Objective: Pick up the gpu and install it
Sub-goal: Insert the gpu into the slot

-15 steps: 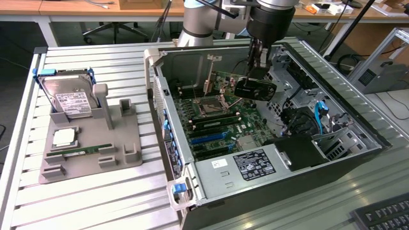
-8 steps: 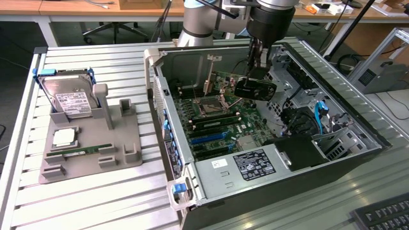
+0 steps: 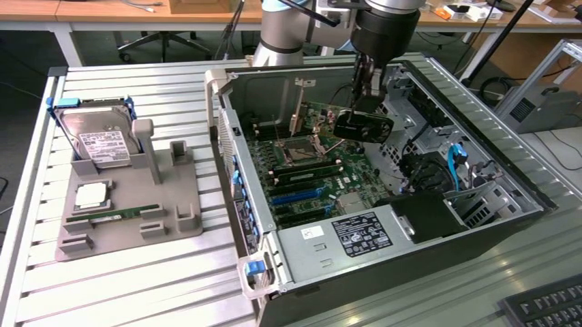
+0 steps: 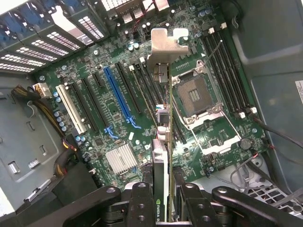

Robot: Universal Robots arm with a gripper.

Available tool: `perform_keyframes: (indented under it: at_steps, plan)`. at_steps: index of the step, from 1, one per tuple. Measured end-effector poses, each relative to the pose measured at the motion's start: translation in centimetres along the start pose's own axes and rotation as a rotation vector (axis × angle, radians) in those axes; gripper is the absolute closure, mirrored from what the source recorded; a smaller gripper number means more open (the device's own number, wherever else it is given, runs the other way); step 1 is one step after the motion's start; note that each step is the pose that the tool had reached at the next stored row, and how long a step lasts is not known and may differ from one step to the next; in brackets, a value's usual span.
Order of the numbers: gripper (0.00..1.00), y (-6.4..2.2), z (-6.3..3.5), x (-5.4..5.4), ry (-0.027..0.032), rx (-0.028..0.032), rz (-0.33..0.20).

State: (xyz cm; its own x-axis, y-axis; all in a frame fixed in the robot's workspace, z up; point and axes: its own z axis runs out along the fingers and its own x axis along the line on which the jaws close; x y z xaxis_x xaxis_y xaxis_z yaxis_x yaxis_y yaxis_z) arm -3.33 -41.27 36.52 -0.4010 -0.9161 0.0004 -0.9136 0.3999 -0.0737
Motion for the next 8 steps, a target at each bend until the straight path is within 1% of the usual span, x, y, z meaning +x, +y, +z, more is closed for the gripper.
perform_keyframes:
  at_steps: [8]
  plan:
    - [0.73, 0.00, 0.00, 0.00, 0.0005, 0.0005, -0.010]
